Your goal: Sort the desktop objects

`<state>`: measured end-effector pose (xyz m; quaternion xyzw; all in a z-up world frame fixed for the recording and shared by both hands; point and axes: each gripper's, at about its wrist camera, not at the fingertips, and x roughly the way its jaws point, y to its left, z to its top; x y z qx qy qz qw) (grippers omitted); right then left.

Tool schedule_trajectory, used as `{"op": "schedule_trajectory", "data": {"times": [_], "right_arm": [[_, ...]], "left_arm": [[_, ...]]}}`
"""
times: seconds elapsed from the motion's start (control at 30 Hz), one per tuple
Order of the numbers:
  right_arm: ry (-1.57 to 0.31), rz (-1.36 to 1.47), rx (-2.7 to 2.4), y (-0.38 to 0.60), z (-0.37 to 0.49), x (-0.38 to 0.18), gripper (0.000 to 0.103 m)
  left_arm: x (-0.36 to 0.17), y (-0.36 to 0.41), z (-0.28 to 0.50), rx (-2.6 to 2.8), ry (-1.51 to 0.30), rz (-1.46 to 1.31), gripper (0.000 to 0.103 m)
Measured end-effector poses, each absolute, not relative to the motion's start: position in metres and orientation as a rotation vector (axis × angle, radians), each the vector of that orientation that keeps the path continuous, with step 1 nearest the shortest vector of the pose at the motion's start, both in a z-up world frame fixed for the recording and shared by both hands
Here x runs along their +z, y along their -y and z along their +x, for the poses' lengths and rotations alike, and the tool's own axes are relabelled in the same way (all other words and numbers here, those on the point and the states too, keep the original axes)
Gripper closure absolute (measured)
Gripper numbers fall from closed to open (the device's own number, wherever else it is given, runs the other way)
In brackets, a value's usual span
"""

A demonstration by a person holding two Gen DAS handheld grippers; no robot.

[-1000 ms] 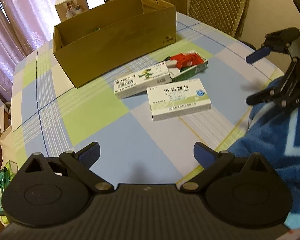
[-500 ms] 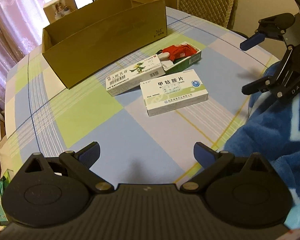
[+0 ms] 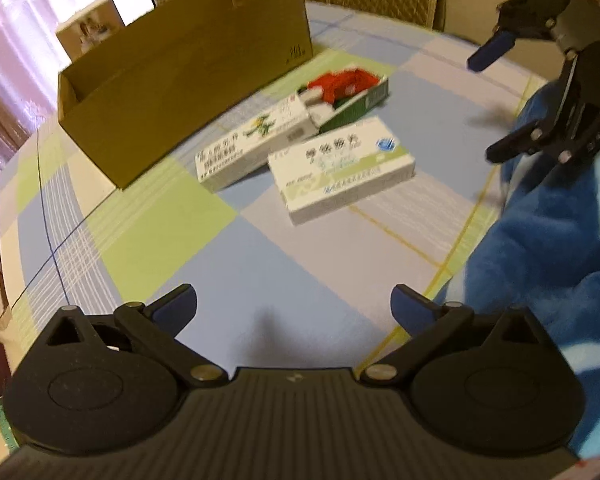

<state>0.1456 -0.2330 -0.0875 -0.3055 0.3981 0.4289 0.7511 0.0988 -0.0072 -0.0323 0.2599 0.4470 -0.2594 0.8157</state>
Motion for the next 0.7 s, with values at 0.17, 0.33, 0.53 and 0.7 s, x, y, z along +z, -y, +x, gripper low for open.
{"op": "schedule_trajectory", "data": {"times": [0.17,0.33,0.53,0.7], "right_arm": [[-0.887,-0.672,0.935,0.232,0.147,-0.090,0.011],[-0.911,-0.699,0.912,0.228,0.147,-0.091,0.011],[-0.952,-0.706,0.972,0.216,0.164,-0.089,0.011],[-0.873,-0.799,1.059,0.195,0.179,-0.088,0.011]], "left_arm": [[-0.037,0.006,0.104,-0.571,-0.967,0.561,0.002],[-0.038,0.004,0.114,-0.568,-0.966,0.561,0.002],[-0.032,0.005,0.127,-0.588,-0.945,0.629,0.002],[-0.028,0.008,0.141,-0.620,-0.930,0.697,0.002]]}}
